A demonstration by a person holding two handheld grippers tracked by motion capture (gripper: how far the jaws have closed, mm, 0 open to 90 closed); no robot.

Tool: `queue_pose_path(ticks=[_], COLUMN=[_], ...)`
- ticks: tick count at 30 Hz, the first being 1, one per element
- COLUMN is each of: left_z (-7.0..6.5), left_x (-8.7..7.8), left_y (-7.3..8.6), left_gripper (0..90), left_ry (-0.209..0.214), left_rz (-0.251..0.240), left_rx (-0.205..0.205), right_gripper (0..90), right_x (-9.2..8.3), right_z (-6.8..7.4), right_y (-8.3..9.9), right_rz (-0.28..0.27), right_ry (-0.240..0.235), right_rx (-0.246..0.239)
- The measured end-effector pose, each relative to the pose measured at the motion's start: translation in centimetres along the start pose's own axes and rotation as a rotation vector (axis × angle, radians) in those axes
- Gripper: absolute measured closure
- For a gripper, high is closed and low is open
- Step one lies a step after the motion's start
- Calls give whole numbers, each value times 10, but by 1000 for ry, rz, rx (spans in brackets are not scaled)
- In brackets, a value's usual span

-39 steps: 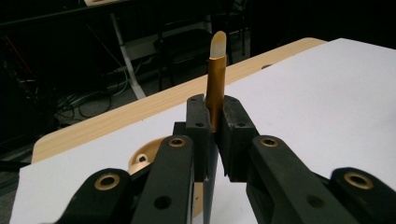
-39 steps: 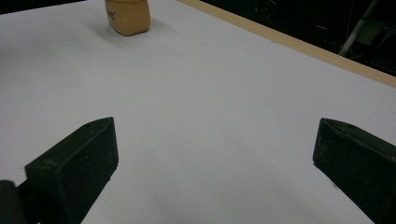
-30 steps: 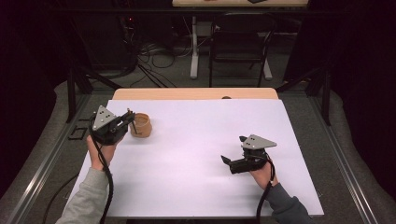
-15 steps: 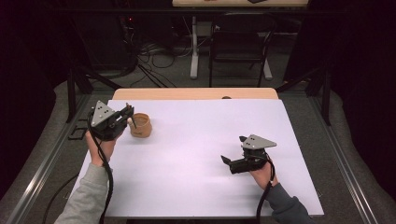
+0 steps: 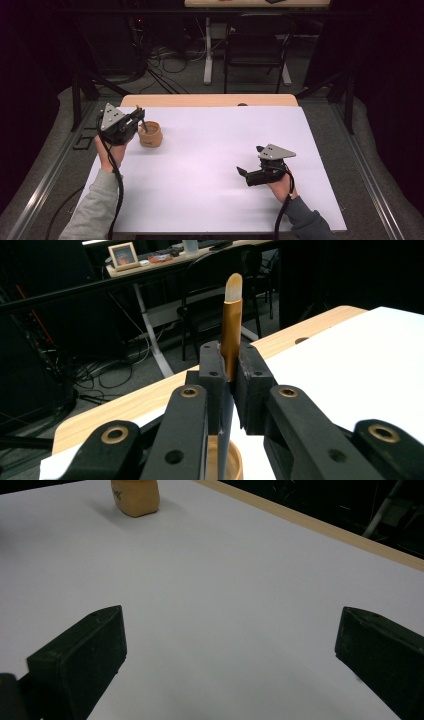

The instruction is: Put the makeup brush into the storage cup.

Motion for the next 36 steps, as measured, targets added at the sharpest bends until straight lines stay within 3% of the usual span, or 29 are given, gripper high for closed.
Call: queue_pose_path(ticks=[11, 36], left_z=[1, 9], left_x=[11, 34], left_y=[4, 26], left_gripper=[837, 837], left_ry=[-12, -23], left_rz=[-18, 32], left_rx=[-6, -19], right_gripper=[0, 0], right_x=[0, -2], right_z=[1, 2], right_y=[0, 0], right_rz=[0, -1], right_ry=[-2, -15], right_rx=[-8, -5])
Point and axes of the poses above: each handheld gripper's, and its own axes: x roughly forward along the jaws, y roughly out of its underside, z roughly to its left, the point moved 2 cm from there along x, roughly forward along the jaws, and after that the axes turned 5 degrees about -y, right-handed, at the moved point
